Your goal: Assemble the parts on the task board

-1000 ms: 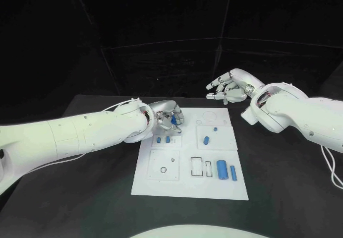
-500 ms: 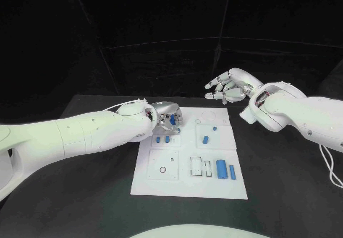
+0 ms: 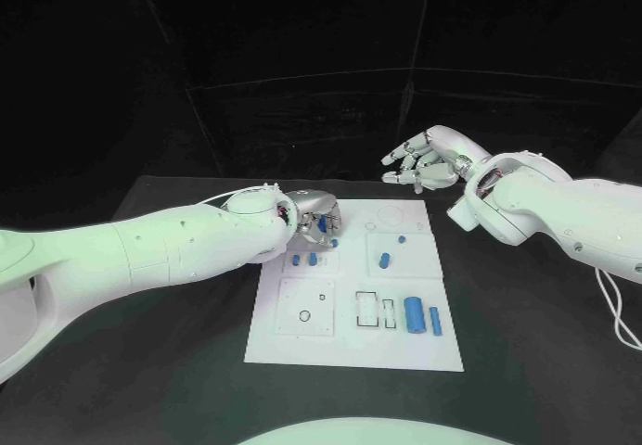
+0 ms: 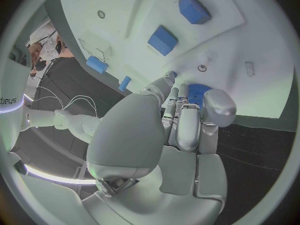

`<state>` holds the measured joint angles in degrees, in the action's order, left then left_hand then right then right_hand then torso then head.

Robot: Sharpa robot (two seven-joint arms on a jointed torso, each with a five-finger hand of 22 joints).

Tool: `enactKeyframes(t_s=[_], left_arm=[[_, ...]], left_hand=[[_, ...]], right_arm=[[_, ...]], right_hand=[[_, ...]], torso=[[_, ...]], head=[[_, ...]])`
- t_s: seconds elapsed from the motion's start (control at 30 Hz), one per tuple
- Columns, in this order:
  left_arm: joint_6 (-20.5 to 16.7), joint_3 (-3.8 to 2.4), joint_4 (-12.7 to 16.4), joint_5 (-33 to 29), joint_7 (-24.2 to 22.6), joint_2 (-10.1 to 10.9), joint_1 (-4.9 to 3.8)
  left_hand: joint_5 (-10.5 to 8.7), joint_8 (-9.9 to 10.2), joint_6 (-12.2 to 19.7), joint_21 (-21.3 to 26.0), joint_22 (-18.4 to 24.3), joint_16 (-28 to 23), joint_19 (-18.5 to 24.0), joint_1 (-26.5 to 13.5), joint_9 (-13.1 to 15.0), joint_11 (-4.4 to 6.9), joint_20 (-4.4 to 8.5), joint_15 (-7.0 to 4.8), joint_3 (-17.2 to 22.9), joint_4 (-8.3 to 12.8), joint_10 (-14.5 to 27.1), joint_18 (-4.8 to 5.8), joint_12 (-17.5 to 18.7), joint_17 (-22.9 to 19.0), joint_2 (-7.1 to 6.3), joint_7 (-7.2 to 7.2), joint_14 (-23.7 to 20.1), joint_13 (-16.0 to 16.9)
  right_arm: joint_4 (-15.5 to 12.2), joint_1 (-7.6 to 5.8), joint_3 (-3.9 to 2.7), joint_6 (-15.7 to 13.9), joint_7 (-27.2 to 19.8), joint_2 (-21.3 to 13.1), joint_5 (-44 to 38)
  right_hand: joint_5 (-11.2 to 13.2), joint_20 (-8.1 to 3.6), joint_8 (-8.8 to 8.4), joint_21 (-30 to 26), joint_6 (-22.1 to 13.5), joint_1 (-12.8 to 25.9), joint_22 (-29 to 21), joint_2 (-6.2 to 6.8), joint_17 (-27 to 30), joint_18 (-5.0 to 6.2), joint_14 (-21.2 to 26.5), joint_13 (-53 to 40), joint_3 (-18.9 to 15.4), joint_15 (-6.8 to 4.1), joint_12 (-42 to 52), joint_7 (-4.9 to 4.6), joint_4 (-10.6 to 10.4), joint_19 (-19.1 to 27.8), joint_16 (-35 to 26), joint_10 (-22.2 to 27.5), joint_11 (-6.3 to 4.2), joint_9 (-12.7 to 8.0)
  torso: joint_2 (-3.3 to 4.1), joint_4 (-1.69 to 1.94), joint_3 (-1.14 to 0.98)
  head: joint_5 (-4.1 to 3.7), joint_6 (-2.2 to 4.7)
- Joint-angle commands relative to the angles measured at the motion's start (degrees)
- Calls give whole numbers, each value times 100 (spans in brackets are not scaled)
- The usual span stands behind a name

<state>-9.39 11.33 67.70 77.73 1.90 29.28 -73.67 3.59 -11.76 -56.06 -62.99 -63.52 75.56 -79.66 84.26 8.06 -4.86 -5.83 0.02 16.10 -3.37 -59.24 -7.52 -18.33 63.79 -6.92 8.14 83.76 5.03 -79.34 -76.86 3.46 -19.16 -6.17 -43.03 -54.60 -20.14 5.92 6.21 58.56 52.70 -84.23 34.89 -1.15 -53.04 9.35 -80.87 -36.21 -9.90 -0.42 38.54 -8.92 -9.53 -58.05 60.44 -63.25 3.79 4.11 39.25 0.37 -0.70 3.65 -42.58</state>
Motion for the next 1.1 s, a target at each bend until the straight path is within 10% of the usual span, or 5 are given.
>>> enactKeyframes(t_s=[0.03, 1.1], left_arm=[[185, -5, -20, 112, 20, -29, 0], [487, -7, -217, 120, 192, -230, 26]], left_hand=[[30, 36, -61, -51, -41, 28, -60, -67, -16, 13, 10, -13, 54, -3, -70, 110, 40, -14, -20, -1, 40, -24], [-1, 63, -385, -251, -264, 18, -162, -187, -105, 92, 69, -85, 412, 11, -469, 154, 242, -174, 115, -68, 85, -113]], right_arm=[[-17, -13, -4, -35, -41, 7, 12], [-14, -13, -4, -10, -50, 35, 12]], right_hand=[[-17, -11, 32, -17, -47, -38, -3, 10, -5, 90, -20, 5, 3, -13, -26, 1, -20, -46, -31, 2, -6, 6], [-22, -12, 37, -11, -43, -48, 13, 3, -32, 87, -31, 14, 4, -14, -23, 2, -24, -61, -13, -2, -7, 7]], torso=[[1, -2, -1], [-4, 1, -2]], head=[[-10, -8], [-25, -53]])
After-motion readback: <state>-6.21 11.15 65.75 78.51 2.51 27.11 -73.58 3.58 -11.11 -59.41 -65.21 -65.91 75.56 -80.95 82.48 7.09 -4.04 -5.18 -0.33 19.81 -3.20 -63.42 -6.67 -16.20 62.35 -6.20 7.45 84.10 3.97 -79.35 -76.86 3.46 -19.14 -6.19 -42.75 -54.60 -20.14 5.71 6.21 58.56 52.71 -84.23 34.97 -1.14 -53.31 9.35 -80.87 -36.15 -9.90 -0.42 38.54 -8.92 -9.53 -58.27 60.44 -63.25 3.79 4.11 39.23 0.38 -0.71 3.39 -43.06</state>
